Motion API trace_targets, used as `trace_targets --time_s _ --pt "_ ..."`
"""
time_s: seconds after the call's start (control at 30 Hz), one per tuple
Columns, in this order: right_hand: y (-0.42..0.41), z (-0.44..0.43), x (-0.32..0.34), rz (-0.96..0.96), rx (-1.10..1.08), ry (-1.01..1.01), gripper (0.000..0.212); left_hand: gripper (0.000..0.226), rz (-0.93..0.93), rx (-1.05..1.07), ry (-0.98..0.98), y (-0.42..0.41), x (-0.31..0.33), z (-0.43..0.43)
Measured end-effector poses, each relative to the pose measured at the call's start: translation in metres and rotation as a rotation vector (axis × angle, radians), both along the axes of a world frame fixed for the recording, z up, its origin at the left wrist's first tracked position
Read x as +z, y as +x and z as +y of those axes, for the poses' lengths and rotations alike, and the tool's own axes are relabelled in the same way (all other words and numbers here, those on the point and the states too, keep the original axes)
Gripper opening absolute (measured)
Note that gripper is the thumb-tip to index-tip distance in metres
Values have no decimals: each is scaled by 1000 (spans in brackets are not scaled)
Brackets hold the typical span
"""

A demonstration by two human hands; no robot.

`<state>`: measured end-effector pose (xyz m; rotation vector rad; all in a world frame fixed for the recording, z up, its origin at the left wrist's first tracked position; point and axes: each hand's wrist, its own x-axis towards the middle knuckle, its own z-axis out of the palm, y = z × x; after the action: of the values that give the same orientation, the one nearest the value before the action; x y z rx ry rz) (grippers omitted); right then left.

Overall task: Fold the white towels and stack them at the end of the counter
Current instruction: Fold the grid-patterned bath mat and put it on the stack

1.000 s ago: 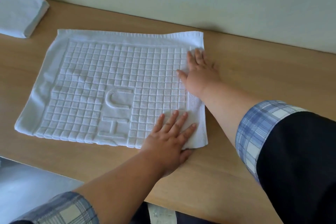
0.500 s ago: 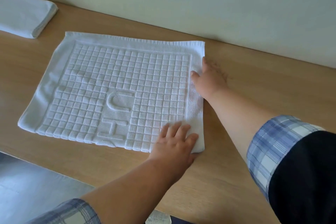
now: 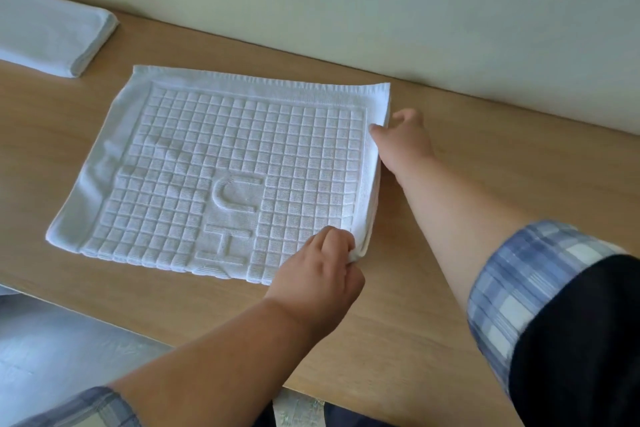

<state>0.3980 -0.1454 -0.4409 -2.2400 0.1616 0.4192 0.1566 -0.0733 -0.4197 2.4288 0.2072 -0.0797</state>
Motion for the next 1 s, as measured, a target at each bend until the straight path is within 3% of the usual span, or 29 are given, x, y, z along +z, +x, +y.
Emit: trace_targets --time_s 0.07,0.13,0.23,0.4,0.57,0.73,1.0 --pt "15 13 1 -32 73 -51 31 31 -39 29 -37 -7 -3 5" --pt "21 21 0 -51 110 -82 23 22 -53 74 -74 -14 -7 11" --pt "21 21 -1 -86 88 -83 30 18 -60 136 -104 -21 -10 14" --pt "20 19 12 -154 89 -107 32 45 -214 0 -139 -20 8 24" --pt "19 46 43 -182 174 -85 39 28 -193 -6 -181 -31 20 48" --pt "4 106 68 -291 275 -59 39 29 -212 87 -163 -56 18 80" --pt "-29 195 29 -278 409 -161 47 20 -135 314 -87 -86 -6 130"
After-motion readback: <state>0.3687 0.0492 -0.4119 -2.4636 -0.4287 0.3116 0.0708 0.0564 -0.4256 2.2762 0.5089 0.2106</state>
